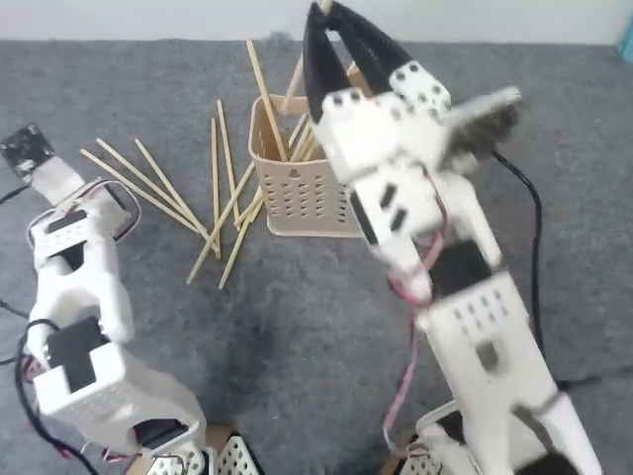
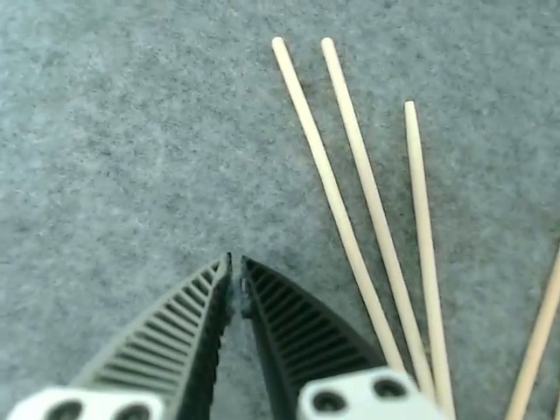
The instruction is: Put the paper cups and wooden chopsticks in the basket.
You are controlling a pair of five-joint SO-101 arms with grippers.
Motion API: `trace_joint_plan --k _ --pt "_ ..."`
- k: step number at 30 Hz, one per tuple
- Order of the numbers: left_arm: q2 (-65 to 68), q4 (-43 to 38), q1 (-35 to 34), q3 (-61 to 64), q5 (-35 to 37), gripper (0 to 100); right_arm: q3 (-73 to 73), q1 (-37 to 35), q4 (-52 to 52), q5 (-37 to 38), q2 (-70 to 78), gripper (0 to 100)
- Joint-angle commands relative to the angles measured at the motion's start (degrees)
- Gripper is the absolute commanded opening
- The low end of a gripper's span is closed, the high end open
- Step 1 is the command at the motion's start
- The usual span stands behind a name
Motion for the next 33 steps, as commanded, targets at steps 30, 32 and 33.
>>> trace_joint_plan --k 30,32,33 --pt "-3.7 -2.9 1.7 1.1 -2.5 1 -24.6 2.1 34.6 -12.1 11.4 18.7" --pt "-3.7 -2.9 2.6 1.2 -2.5 1 -26.3 2.1 37.6 -16.1 8.7 18.7" --pt "-3.7 -2.9 2.9 1.2 -2.5 1 -26.7 2.1 39.2 -17.7 7.0 18.7"
